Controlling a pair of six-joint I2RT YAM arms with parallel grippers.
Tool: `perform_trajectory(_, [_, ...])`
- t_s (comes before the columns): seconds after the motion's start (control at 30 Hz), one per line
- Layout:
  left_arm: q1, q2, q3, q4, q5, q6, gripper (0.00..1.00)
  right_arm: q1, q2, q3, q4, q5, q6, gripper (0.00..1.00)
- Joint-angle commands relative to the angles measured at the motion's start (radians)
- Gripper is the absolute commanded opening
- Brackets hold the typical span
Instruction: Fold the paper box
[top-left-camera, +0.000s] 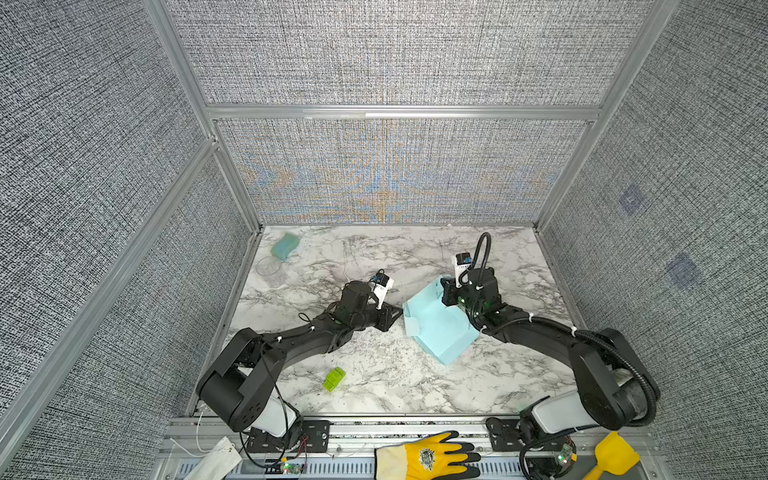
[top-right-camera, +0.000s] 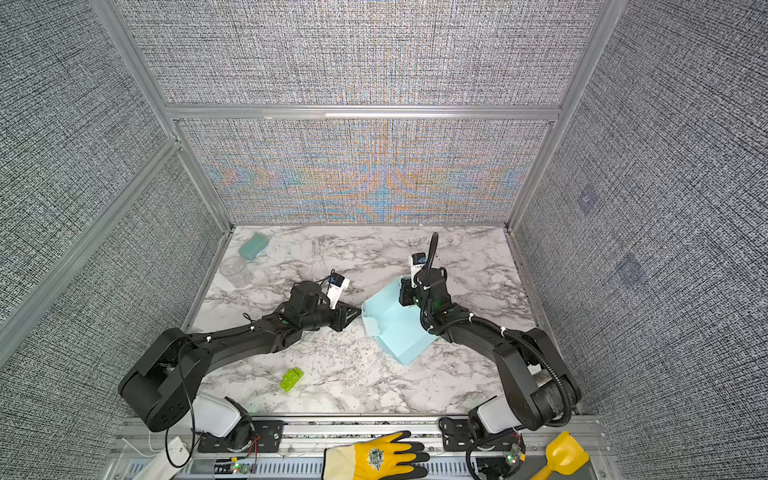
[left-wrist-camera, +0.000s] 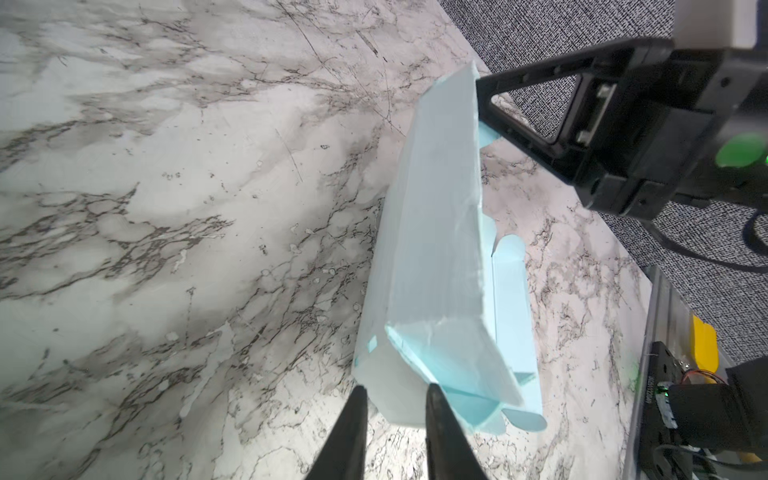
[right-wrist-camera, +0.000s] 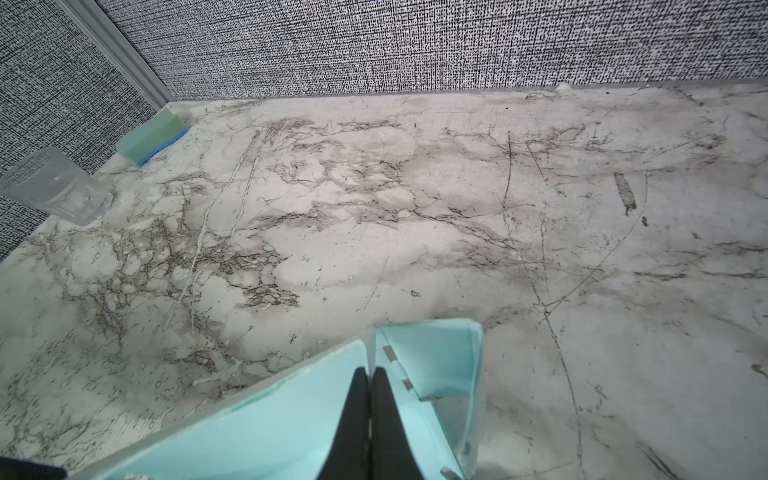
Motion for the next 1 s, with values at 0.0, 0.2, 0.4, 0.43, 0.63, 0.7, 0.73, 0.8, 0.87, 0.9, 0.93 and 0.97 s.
perform_trajectory(0.0, [-0.01,-0.006,-0.008,0.038,0.012,0.012,0.28,0.002,-0.003,-0.004,0.041,-0.001,-0.003,0.0])
perform_trajectory(0.2, [-0.021,-0.036,-0.042,0.029,-0.019,0.019,0.29,0.002,-0.008,-0.009,0.037,-0.001,-0.002,0.0])
perform_trajectory(0.4, [-0.021,-0.059,-0.019,-0.041,-0.109,0.02,0.28,0.003,-0.024,-0.043,0.093,-0.027,-0.015,0.0])
perform_trajectory(0.43, [-0.019,-0.06,-0.006,-0.068,-0.144,0.008,0.28,0.003,-0.026,-0.047,0.107,-0.034,-0.014,0.0])
perform_trajectory(0.63, [-0.013,-0.088,0.057,-0.174,-0.287,-0.046,0.28,0.023,-0.011,-0.017,0.115,-0.012,-0.004,0.0])
perform_trajectory(0.7, [-0.012,-0.095,0.082,-0.198,-0.306,-0.045,0.33,0.033,0.001,0.01,0.097,-0.002,-0.005,0.0])
perform_trajectory(0.73, [-0.01,-0.097,0.097,-0.216,-0.309,-0.032,0.36,0.04,0.009,0.029,0.071,0.01,-0.006,0.0])
perform_trajectory(0.8, [-0.006,-0.098,0.127,-0.242,-0.309,-0.001,0.4,0.046,0.024,0.064,0.038,0.016,-0.007,0.0])
perform_trajectory(0.87, [-0.004,-0.09,0.162,-0.261,-0.296,0.055,0.42,0.048,0.032,0.072,0.027,0.019,-0.007,0.0])
perform_trajectory(0.9, [-0.004,-0.085,0.178,-0.271,-0.285,0.078,0.42,0.05,0.034,0.073,0.024,0.02,-0.006,0.0])
perform_trajectory(0.93, [-0.004,-0.078,0.197,-0.284,-0.269,0.106,0.42,0.05,0.037,0.076,0.02,0.022,-0.006,0.0])
perform_trajectory(0.97, [-0.004,-0.07,0.215,-0.297,-0.253,0.135,0.42,0.05,0.039,0.079,0.014,0.022,-0.006,0.0])
